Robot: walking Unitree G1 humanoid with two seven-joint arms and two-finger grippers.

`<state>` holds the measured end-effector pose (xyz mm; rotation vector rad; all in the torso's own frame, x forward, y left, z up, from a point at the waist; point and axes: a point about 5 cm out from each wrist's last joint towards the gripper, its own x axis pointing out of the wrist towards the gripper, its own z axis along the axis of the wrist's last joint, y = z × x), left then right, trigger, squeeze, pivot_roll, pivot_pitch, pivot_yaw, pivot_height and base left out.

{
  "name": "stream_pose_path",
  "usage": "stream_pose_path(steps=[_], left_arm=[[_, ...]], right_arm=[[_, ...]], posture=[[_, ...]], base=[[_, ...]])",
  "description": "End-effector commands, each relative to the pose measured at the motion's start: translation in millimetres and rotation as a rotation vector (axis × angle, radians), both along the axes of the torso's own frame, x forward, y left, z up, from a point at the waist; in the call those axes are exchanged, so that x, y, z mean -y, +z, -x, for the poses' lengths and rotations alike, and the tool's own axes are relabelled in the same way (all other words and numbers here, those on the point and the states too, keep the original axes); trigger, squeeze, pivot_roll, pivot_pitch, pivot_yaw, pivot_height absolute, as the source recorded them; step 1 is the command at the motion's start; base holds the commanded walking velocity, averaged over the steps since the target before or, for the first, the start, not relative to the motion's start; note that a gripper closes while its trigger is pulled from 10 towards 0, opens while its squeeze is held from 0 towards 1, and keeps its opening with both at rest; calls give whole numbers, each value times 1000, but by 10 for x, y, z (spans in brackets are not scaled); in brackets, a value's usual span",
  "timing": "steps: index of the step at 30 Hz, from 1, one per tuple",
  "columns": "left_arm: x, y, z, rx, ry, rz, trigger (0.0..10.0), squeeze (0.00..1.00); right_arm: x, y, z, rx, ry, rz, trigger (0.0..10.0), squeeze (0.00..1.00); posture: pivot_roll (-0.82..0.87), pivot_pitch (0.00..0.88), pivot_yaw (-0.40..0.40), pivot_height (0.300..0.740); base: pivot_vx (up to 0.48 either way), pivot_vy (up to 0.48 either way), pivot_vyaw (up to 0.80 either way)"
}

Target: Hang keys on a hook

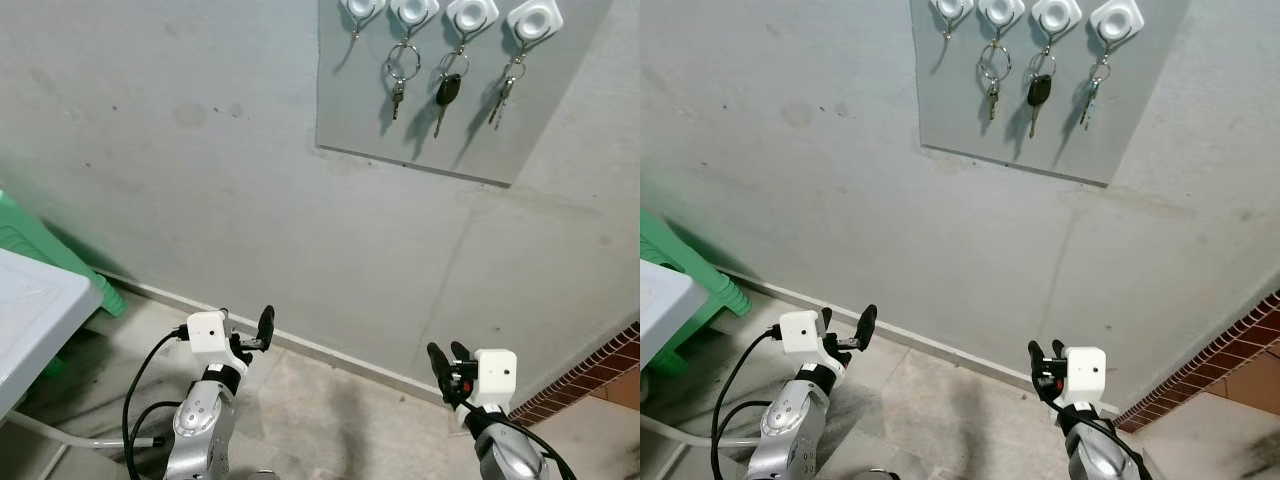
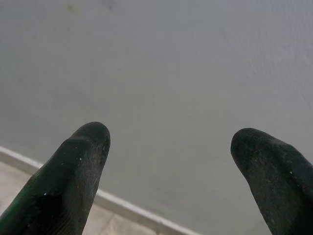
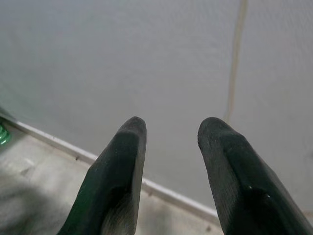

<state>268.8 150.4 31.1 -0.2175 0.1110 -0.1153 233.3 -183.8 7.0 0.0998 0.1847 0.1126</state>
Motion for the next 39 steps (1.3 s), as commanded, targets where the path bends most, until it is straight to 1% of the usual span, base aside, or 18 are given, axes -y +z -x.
stream_pose_path(steps=[1, 5, 7, 8, 12, 13, 14, 16, 18, 20, 22, 25, 27, 29, 32, 37, 39], left_arm=[[-39, 125, -63, 44, -4, -8, 10000, 0], [-52, 288, -103, 106, -7, -9, 10000, 0], [-51, 349, -109, 130, -11, -18, 10000, 0], [-40, 423, -105, 158, -14, -15, 10000, 0], [-10, 553, -64, 205, -25, -10, 10000, 0], [19, 615, -24, 227, -33, -5, 10000, 0], [19, 615, -24, 227, -33, -5, 10000, 0], [49, 650, 17, 235, -41, -3, 10000, 0], [78, 666, 66, 239, -54, -3, 10000, 0], [83, 656, 81, 239, -58, -13, 10000, 0], [78, 628, 102, 224, -55, -10, 10000, 0], [44, 701, 125, 236, -51, -15, 10000, 0], [10, 807, 127, 259, -49, -19, 10000, 0], [-33, 870, 100, 273, -49, -12, 10000, 0], [-70, 894, 65, 272, -35, 4, 10000, 0], [-67, 900, -28, 261, -21, 21, 10000, 0], [-55, 896, -58, 257, -20, 25, 10000, 0]], right_arm=[[23, 119, -74, 52, -1, 9, 10000, 0], [-10, 291, -156, 124, 20, 19, 10000, 0], [-39, 365, -168, 160, 37, 25, 10000, 0], [-64, 427, -167, 187, 54, 32, 10000, 0], [-87, 541, -150, 227, 69, 29, 10000, 0], [-101, 613, -133, 255, 83, 32, 10000, 0], [-101, 613, -133, 255, 83, 32, 10000, 0], [-110, 669, -115, 277, 96, 47, 10000, 0], [-114, 719, -91, 293, 102, 40, 10000, 0], [-114, 724, -86, 296, 105, 45, 10000, 0], [-104, 727, -76, 291, 90, 29, 10000, 0], [-110, 825, -73, 309, 93, 25, 10000, 0], [-95, 944, -82, 339, 96, 24, 10000, 0], [-72, 1028, -107, 361, 97, 22, 10000, 0], [-64, 1072, -138, 364, 91, 14, 10000, 0], [-70, 1102, -199, 380, 90, 36, 10000, 0], [-77, 1097, -210, 371, 81, 8, 10000, 0]], posture=[[-20, 54, 1, 721], [-16, 53, 2, 721], [-15, 52, 3, 721], [-16, 52, 3, 721], [-15, 49, 2, 721], [-14, 49, 2, 721], [-14, 49, 2, 721], [-15, 45, 1, 721], [-12, 35, -1, 721], [-13, 34, -1, 721], [-11, 22, -4, 721], [-12, 16, -4, 721], [-10, 12, -5, 721], [-11, 6, -4, 721], [-16, 0, -2, 721], [-16, 0, -3, 721], [-15, 0, -3, 721]], base=[[0, 0, 800], [0, 0, 800], [0, 0, 800], [0, 0, 800], [0, 0, 800], [0, 0, 800], [0, 0, 800], [0, 0, 800], [0, 0, 800], [0, 0, 800], [0, 0, 800], [0, 0, 800], [0, 0, 800], [0, 0, 800], [0, 0, 800], [0, 0, 800], [0, 0, 800]])
